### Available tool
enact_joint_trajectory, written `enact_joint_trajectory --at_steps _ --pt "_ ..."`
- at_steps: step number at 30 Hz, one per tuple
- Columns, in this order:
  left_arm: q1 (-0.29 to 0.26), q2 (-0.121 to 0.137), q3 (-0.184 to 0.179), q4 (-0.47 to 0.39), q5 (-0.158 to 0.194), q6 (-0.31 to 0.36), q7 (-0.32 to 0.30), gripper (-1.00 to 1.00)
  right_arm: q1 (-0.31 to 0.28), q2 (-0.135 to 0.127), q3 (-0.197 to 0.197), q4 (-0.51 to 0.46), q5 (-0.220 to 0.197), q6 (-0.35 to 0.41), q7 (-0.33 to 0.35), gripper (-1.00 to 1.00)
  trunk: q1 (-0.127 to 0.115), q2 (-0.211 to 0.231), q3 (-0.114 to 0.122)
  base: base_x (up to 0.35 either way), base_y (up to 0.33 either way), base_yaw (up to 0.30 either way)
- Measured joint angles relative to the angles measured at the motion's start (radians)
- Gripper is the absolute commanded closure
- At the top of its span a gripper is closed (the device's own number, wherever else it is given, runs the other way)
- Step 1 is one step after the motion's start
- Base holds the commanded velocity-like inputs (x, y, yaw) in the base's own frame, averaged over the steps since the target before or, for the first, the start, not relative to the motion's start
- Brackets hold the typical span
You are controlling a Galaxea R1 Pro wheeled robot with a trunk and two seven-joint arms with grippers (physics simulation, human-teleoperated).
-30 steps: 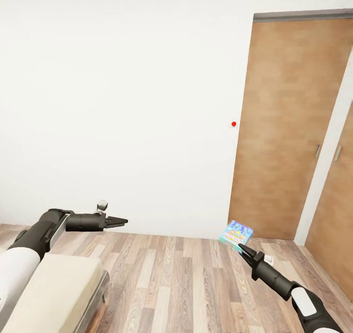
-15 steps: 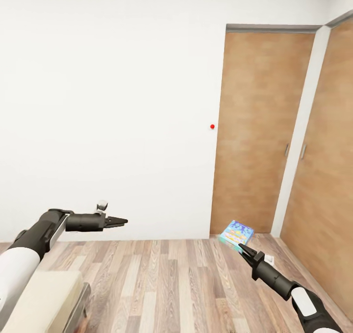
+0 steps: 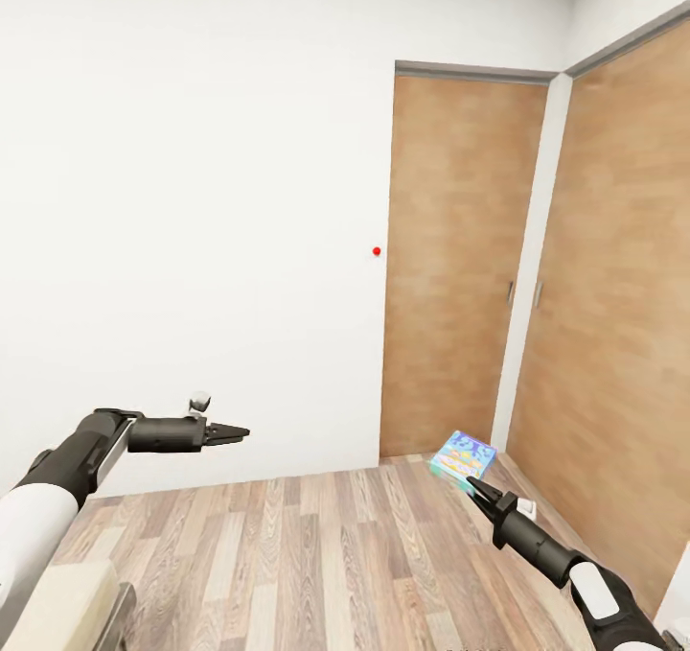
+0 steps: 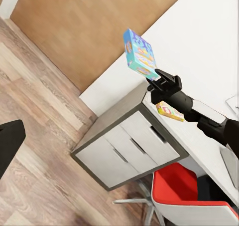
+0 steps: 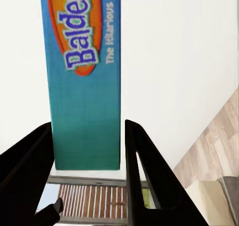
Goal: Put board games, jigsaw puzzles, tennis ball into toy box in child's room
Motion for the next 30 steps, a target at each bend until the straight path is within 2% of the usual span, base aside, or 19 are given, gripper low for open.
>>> enact_joint_trajectory --at_steps 10,13,17,21,24,30 --pt "0.0 0.0 0.0 0.0 0.0 0.0 0.001 -1.0 -0.001 0.001 0.003 -0.027 -0.005 -0.015 0.005 1.0 0.0 0.0 0.009 0.0 0.0 -0.257" --pt "0.0 0.0 0.0 0.0 0.0 0.0 0.001 -1.0 -0.001 0.008 0.023 -0.142 -0.002 -0.015 0.007 1.0 0.0 0.0 0.012 0.0 0.0 -0.257" --pt "0.0 0.0 0.0 0.0 0.0 -0.001 0.002 -1.0 -0.001 0.012 0.117 -0.396 -0.002 0.019 0.007 1.0 0.0 0.0 0.016 0.0 0.0 -0.256" --pt "0.0 0.0 0.0 0.0 0.0 0.0 0.002 -1.0 0.053 0.016 0.156 -0.597 0.01 0.062 0.003 1.0 0.0 0.0 0.02 0.0 0.0 -0.257" --pt "0.0 -0.001 0.0 0.0 0.0 0.0 0.002 -1.0 0.076 0.016 0.162 -0.66 0.012 0.073 0.002 1.0 0.0 0.0 0.022 0.0 0.0 -0.257" --pt "0.0 -0.002 0.0 0.0 0.0 0.0 0.003 -1.0 0.084 0.018 0.166 -0.684 0.013 0.077 0.002 1.0 0.0 0.0 0.028 0.0 0.0 -0.257"
